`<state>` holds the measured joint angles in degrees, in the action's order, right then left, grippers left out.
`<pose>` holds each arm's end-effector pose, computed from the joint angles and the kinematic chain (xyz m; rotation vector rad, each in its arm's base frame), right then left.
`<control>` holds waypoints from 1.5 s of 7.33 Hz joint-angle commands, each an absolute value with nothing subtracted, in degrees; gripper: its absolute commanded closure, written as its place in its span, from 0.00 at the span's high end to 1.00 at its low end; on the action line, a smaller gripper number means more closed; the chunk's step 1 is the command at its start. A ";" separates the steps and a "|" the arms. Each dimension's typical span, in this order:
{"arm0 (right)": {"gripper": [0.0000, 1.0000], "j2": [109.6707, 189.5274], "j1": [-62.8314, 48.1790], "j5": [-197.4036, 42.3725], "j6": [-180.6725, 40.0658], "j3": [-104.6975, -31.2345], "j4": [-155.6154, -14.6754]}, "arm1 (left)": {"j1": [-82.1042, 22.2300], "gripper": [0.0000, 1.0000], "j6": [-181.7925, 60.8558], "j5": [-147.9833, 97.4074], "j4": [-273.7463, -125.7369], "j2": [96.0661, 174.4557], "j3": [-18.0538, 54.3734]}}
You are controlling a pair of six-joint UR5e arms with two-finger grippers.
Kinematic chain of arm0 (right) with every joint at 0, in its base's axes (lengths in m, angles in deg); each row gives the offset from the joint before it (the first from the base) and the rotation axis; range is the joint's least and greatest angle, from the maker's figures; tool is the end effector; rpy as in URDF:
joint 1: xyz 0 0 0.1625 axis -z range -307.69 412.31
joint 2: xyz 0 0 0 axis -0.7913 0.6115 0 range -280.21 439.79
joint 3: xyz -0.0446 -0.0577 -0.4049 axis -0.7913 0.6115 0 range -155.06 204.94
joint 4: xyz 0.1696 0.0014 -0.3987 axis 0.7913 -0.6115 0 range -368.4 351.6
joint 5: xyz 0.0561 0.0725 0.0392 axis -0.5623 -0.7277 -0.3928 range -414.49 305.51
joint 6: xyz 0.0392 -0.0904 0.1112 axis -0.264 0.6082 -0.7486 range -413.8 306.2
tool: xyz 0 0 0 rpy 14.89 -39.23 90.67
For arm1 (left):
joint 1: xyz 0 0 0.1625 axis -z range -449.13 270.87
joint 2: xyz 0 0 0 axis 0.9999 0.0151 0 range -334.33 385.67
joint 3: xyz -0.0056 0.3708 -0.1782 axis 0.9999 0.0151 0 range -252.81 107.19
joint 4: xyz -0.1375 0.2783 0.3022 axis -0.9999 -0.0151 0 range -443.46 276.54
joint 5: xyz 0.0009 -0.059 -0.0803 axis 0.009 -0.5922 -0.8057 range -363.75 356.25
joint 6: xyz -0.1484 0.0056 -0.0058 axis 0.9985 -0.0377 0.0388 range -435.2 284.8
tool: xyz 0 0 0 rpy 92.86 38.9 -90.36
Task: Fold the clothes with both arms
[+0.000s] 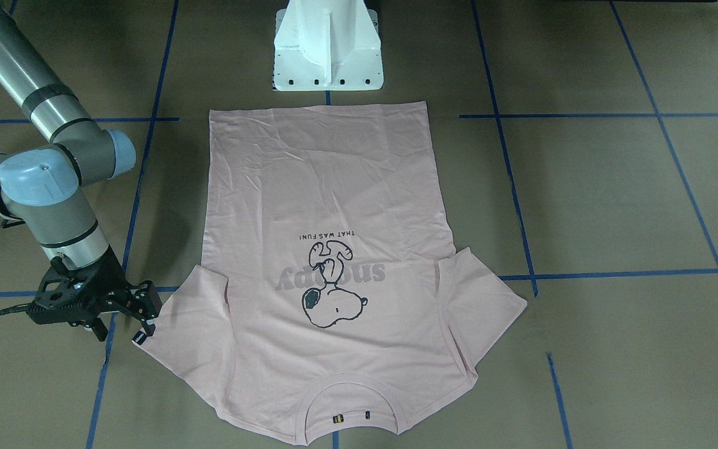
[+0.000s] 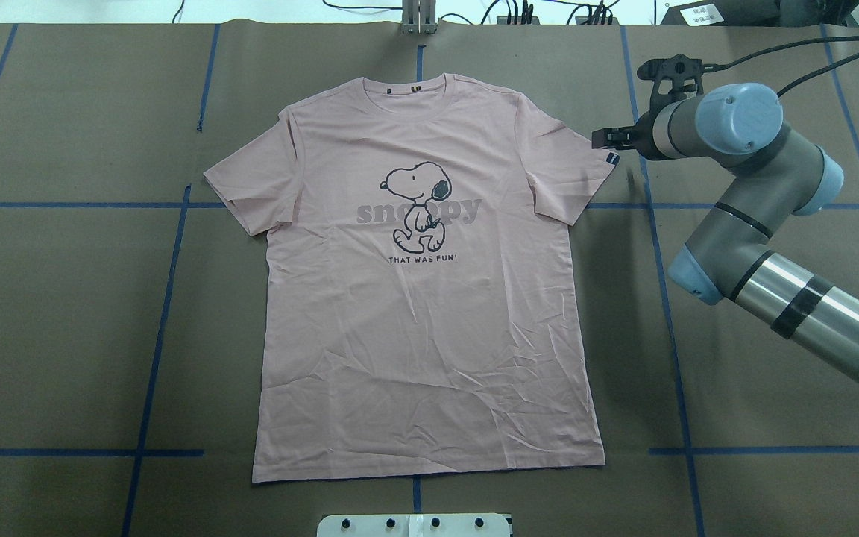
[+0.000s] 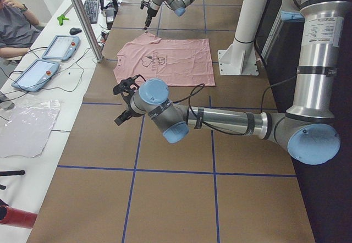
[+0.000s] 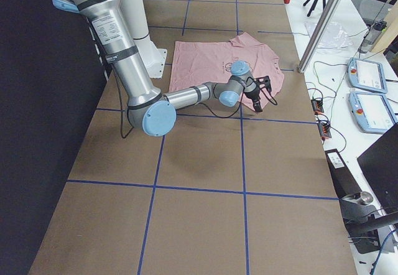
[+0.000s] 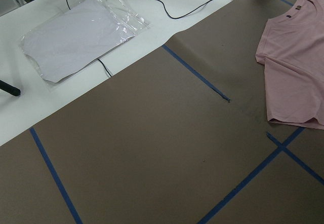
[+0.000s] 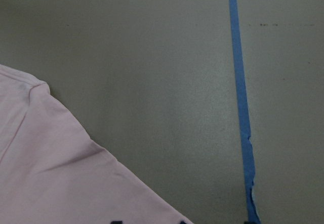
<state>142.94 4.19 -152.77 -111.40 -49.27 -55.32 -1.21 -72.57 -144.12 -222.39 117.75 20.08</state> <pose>-0.4293 -0.6465 0.4558 0.5083 -0.8071 0.1849 0.0015 -0.5613 0.5132 0.8432 0.8466 0.4043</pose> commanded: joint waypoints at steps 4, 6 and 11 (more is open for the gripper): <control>0.72 141.84 6.16 -149.77 -112.86 -46.43 -55.16 | -1.24 1.00 -72.65 -144.20 -222.42 117.69 20.09; 0.70 141.93 6.34 -149.68 -112.86 -46.34 -55.24 | -1.24 1.00 -72.65 -144.12 -222.51 117.69 20.09; 0.03 141.84 6.51 -149.77 -112.78 -45.72 -55.42 | -1.24 1.00 -72.65 -143.94 -222.42 117.69 20.09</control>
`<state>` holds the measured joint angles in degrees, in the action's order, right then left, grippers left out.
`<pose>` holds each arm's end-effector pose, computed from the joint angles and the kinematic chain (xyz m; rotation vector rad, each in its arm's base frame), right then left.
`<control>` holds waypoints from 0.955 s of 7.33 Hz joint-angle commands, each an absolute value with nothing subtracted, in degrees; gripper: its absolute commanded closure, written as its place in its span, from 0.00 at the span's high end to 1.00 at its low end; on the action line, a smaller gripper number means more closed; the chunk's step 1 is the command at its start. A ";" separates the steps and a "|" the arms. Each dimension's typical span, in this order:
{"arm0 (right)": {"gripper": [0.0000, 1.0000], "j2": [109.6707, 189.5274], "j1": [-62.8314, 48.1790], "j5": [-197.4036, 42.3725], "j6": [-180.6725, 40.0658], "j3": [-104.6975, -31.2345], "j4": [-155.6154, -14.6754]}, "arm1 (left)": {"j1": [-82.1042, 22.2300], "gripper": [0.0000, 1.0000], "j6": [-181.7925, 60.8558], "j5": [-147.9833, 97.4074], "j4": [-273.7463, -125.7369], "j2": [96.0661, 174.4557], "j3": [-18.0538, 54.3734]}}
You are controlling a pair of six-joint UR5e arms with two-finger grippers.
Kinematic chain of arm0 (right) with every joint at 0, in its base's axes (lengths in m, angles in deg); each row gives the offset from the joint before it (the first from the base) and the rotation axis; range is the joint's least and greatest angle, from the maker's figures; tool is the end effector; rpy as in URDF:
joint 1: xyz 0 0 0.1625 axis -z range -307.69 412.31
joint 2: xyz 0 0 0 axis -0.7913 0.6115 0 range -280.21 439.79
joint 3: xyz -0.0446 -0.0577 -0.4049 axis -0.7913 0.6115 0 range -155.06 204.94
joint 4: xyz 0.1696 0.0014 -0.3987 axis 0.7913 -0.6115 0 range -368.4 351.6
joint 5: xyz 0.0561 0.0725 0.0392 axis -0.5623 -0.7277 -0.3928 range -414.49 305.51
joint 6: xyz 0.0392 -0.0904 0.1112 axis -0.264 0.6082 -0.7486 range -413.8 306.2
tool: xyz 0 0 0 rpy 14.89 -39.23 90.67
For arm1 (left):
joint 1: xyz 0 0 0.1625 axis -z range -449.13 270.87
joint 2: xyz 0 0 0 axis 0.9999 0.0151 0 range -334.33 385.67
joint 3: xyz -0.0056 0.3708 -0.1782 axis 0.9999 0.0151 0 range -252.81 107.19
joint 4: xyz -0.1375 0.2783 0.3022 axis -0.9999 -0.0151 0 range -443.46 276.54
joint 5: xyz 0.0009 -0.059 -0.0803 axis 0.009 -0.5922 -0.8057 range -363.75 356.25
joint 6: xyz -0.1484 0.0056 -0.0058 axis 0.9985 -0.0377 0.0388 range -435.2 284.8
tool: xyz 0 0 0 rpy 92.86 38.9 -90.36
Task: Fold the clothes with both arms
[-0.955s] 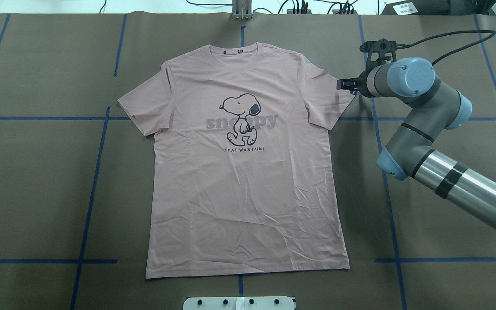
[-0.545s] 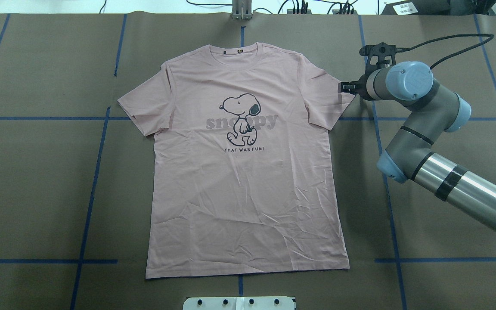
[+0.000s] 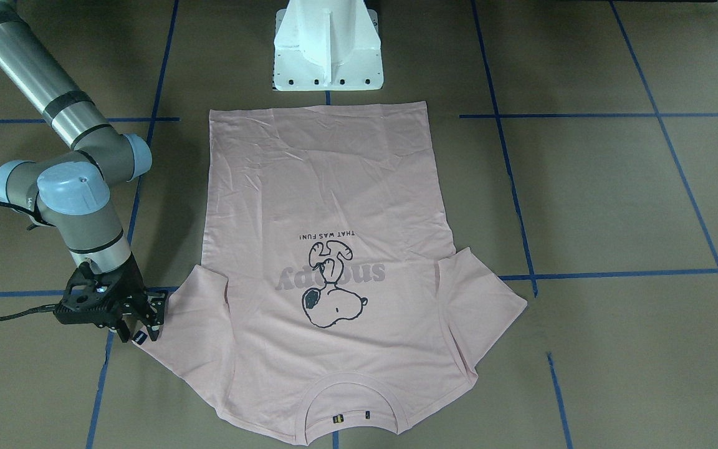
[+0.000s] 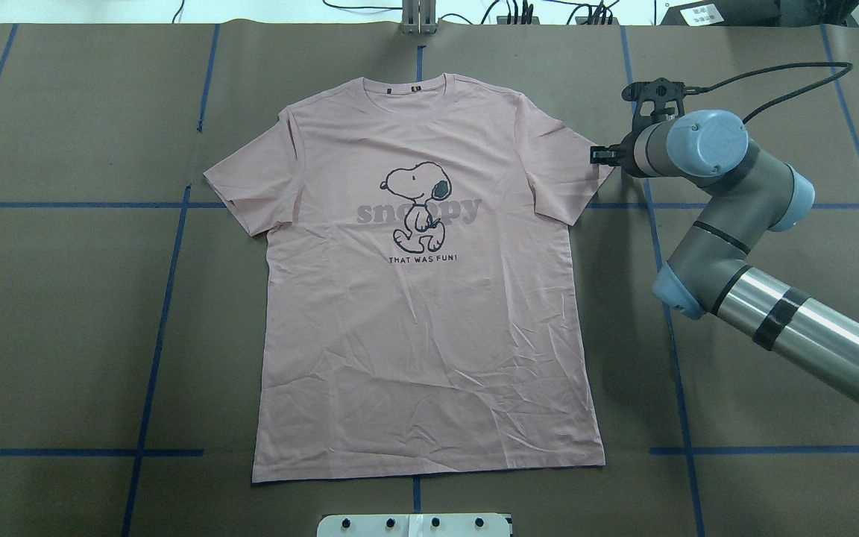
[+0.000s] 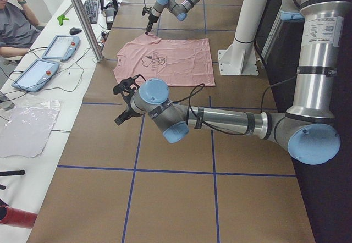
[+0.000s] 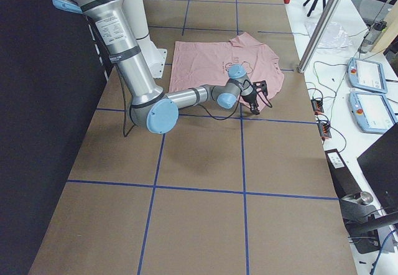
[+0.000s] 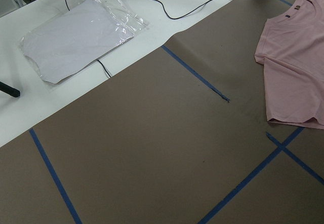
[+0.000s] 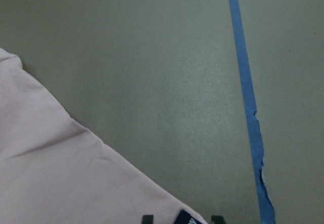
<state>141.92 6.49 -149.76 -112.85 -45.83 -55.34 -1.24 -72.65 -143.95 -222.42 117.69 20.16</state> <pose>-0.4562 -0.6411 0.4778 0.4937 -0.7611 0.2000 0.0015 -0.5611 0.5132 0.8450 0.8435 0.4050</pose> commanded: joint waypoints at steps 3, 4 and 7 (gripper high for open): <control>0.00 140.44 6.34 -149.94 -113.13 -46.42 -55.94 | -1.24 1.00 -72.65 -143.94 -222.42 117.69 20.18; 0.00 139.22 6.34 -149.94 -113.30 -46.51 -57.08 | -1.24 1.00 -72.65 -143.85 -222.42 117.69 20.18; 0.00 128.44 9.83 -143.13 -120.30 -47.92 -74.69 | -1.24 1.00 -72.56 -143.77 -222.33 117.69 20.18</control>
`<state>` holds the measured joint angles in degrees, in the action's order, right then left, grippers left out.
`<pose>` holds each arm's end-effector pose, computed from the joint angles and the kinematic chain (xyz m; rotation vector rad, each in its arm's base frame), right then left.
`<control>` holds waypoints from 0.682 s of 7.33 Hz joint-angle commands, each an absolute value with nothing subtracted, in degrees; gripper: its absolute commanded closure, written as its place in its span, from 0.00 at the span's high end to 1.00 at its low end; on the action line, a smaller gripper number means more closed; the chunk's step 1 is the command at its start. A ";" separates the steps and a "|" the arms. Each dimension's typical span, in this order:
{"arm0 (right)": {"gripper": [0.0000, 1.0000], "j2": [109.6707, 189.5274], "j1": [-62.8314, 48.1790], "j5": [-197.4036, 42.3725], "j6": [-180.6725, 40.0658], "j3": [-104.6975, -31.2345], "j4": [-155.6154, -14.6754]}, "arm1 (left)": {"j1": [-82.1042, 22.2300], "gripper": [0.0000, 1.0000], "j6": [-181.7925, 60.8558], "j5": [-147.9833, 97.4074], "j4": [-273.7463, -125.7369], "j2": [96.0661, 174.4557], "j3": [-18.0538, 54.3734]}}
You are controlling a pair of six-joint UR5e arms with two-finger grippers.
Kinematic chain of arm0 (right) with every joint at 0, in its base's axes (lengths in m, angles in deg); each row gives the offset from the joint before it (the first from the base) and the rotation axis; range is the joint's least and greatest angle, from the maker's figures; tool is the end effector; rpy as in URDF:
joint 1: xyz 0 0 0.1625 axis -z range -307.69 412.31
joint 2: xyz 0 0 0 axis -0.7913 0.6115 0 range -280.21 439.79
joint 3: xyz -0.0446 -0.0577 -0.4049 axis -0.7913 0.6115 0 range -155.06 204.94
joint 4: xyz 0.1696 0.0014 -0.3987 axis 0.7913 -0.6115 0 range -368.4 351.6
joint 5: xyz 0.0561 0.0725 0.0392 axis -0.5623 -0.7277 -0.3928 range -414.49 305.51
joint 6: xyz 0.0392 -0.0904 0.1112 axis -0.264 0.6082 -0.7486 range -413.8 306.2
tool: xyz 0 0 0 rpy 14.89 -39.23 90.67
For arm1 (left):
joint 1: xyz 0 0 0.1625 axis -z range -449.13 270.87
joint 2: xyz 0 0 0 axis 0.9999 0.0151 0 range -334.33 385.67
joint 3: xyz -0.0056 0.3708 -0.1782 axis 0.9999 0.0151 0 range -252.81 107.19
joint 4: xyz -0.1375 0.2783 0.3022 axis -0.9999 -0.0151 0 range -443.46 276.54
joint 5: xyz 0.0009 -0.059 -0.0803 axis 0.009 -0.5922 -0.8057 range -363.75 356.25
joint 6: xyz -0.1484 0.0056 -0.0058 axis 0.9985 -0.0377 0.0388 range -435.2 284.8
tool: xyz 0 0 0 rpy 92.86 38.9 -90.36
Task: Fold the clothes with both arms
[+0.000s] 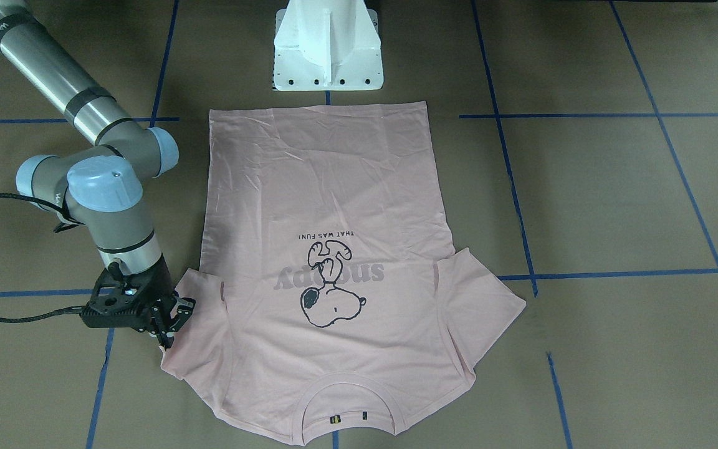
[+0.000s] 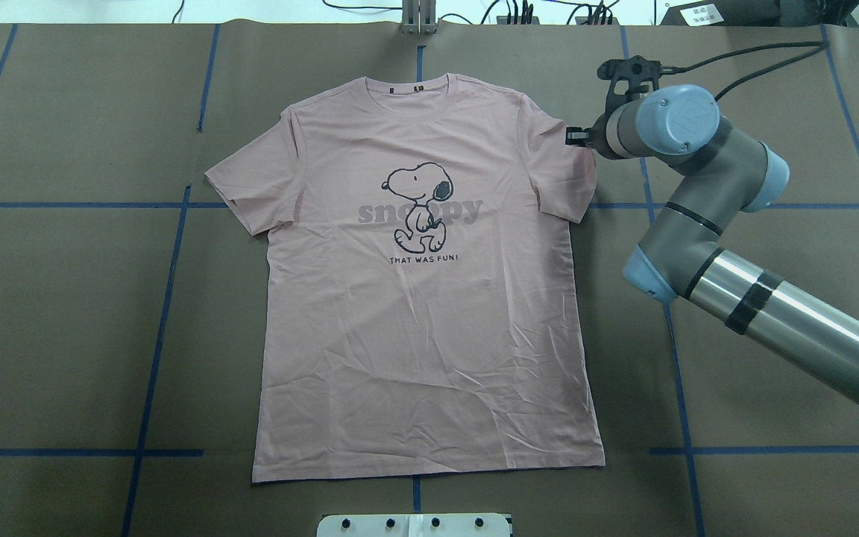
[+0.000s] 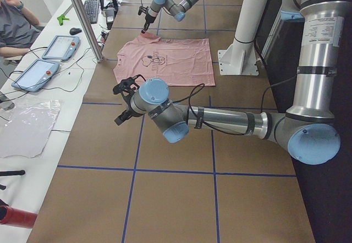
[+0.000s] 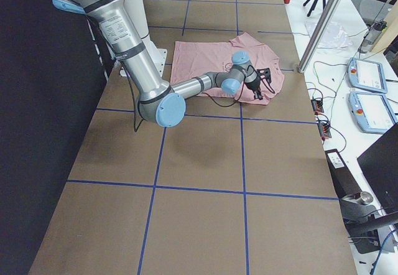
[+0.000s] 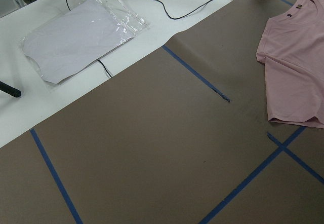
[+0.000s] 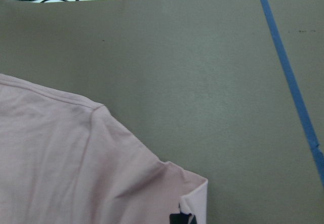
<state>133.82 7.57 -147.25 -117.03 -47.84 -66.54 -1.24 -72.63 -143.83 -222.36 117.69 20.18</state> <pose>-0.4865 -0.6597 0.3801 0.4812 -0.7453 0.2715 0.0013 -0.5613 0.5133 0.8445 0.8418 0.4034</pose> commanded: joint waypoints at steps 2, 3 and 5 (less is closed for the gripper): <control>0.00 123.40 14.06 -137.40 -125.52 -44.69 -78.36 | -1.24 1.00 -72.56 -143.77 -222.33 117.60 20.09; 0.00 123.30 14.86 -135.98 -125.70 -43.71 -78.36 | -1.24 1.00 -72.56 -143.76 -222.33 117.60 20.09; 0.99 123.04 15.91 -134.14 -125.61 -43.18 -78.18 | -1.24 1.00 -72.56 -143.77 -222.33 117.51 20.00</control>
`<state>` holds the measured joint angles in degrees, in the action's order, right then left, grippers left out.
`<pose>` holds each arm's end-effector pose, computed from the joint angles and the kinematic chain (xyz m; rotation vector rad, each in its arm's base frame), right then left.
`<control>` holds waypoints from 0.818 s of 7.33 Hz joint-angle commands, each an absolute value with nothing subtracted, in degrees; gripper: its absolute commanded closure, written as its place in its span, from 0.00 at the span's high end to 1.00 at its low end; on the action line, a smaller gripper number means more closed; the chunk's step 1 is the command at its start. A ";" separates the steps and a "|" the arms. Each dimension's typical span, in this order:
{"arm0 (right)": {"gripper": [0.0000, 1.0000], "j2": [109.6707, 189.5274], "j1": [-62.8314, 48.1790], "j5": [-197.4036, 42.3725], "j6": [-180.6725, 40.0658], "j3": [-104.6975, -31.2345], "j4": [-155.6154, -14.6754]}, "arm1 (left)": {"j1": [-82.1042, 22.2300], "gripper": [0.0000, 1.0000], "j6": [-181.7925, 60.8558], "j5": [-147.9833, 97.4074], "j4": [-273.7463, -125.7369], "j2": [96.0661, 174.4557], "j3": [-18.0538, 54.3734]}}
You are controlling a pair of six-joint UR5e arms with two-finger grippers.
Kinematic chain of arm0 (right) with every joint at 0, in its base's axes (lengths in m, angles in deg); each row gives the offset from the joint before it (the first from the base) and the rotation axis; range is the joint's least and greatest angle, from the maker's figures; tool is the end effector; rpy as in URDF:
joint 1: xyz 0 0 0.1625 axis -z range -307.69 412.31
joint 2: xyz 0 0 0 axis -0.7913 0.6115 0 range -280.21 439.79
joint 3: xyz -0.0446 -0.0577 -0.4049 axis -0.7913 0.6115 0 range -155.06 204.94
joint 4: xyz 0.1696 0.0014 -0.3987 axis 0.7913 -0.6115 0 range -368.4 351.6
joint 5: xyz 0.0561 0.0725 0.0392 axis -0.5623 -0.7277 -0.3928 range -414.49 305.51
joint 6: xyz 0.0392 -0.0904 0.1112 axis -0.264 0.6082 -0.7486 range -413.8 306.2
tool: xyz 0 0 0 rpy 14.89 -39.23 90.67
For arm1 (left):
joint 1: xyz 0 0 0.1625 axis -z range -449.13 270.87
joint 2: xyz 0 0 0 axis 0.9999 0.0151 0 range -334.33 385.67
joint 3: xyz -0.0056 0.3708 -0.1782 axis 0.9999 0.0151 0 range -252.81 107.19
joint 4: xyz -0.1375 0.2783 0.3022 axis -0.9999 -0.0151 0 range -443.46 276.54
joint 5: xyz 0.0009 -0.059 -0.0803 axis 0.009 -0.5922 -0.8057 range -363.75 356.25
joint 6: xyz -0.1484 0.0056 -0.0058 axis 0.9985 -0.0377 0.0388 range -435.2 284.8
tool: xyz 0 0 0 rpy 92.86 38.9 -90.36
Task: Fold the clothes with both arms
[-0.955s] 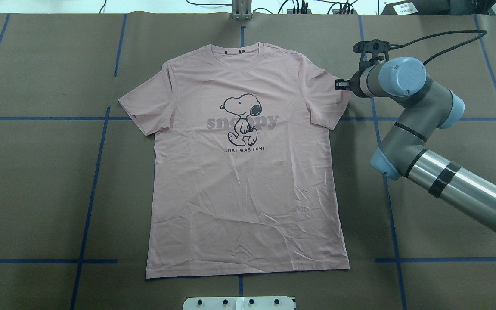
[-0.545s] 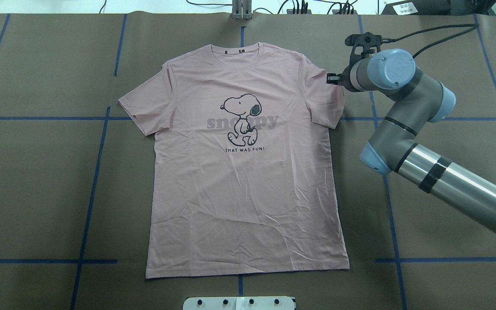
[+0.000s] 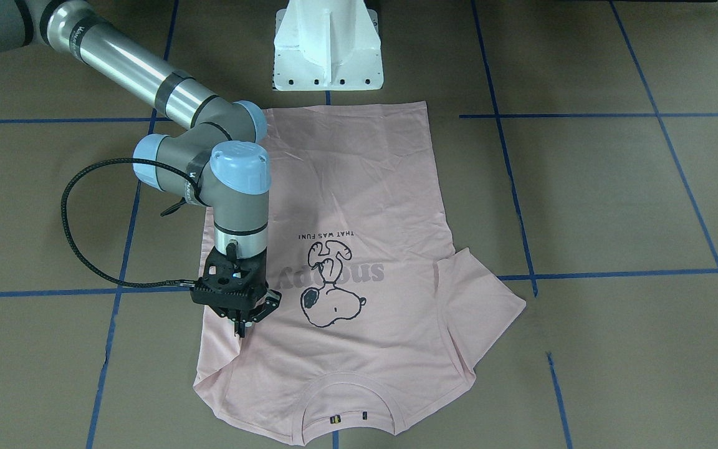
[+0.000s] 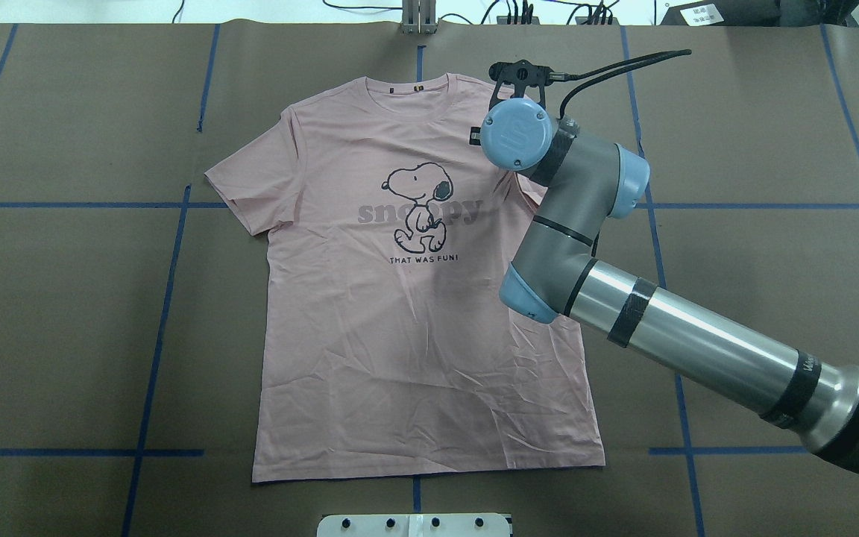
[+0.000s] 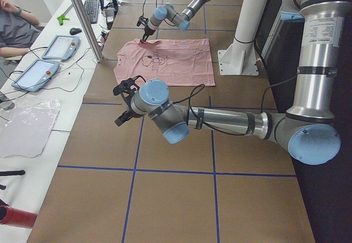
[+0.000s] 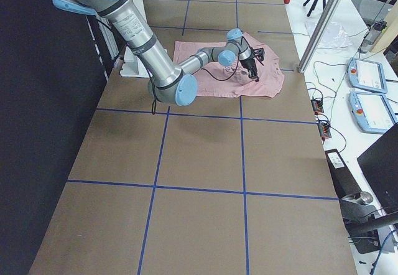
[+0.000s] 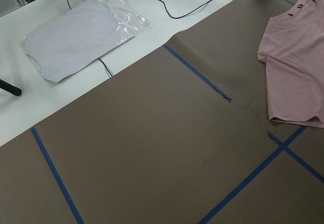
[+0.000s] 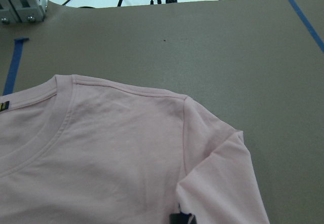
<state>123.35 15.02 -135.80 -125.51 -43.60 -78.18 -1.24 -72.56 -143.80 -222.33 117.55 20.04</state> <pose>-0.5789 -0.6366 0.3047 0.4973 -0.6332 0.3734 0.0012 -0.5606 0.5161 0.8390 0.8424 0.3997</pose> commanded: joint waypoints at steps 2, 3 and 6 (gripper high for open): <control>1.00 120.85 14.96 -137.43 -124.21 -43.44 -78.44 | -1.42 1.00 -72.13 -143.76 -221.98 117.77 19.83; 1.00 120.84 11.65 -146.34 -120.11 -43.96 -79.06 | -3.77 1.00 -66.99 -142.98 -221.80 118.47 19.74; 1.00 125.99 -1.44 -165.09 -103.24 -50.96 -80.82 | -16.41 0.93 -46.97 -131.22 -221.63 125.14 19.21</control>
<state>123.02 4.22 -157.36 -109.91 -47.43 -80.20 -11.12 -55.44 -135.17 -221.74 122.32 19.55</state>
